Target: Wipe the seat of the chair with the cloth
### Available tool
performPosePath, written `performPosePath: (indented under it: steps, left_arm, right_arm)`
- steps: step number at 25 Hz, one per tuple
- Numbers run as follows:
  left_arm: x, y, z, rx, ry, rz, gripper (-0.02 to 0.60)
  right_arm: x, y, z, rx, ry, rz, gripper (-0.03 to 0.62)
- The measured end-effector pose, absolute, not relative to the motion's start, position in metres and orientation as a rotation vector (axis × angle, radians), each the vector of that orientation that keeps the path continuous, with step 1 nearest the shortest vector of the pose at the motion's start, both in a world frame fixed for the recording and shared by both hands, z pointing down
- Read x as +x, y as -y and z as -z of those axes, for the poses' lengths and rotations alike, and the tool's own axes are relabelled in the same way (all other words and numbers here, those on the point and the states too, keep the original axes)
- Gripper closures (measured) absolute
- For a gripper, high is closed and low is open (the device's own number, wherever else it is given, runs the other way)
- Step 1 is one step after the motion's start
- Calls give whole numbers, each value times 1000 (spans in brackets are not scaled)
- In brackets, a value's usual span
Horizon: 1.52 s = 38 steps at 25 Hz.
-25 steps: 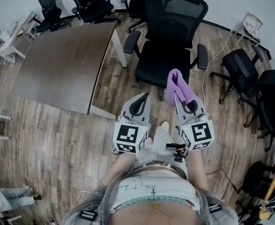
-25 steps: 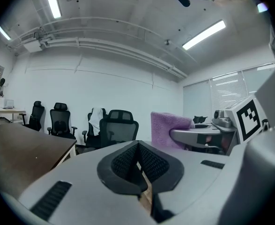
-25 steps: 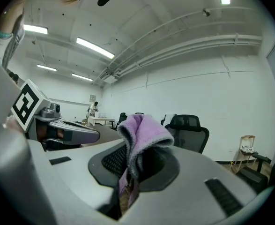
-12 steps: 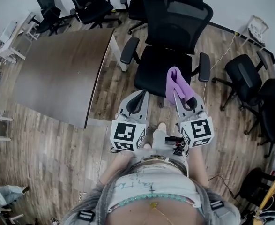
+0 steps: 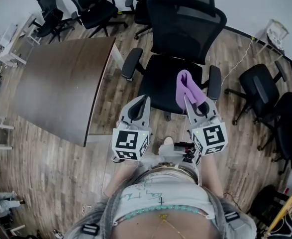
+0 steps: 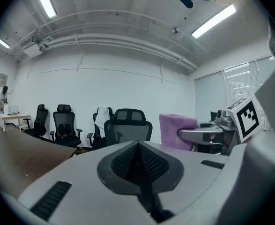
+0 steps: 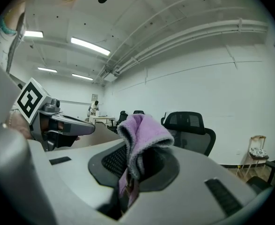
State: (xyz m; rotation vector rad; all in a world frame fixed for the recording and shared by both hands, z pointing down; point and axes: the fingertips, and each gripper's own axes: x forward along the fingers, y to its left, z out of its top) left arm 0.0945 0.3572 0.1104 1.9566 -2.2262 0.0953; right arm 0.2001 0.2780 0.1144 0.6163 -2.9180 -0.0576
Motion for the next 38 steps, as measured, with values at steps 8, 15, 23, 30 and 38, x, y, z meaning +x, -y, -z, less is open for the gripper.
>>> performPosePath:
  steps: [8, 15, 23, 30, 38]
  left_arm:
    - [82, -333, -119, 1917, 2231, -75, 578]
    - [63, -304, -116, 1986, 2181, -57, 578]
    - [27, -262, -116, 2105, 2054, -57, 578]
    - [-15, -239, -124, 2183, 1975, -57, 578]
    - [-40, -218, -131, 2270, 1860, -78, 578]
  right_arm:
    - [191, -253, -117, 603, 2926, 54, 546]
    - [174, -236, -117, 648, 2905, 65, 546]
    - [144, -207, -109, 810, 2877, 47, 546]
    - [114, -186, -115, 944, 2828, 66, 546]
    - [87, -173, -114, 1038, 2799, 62, 546]
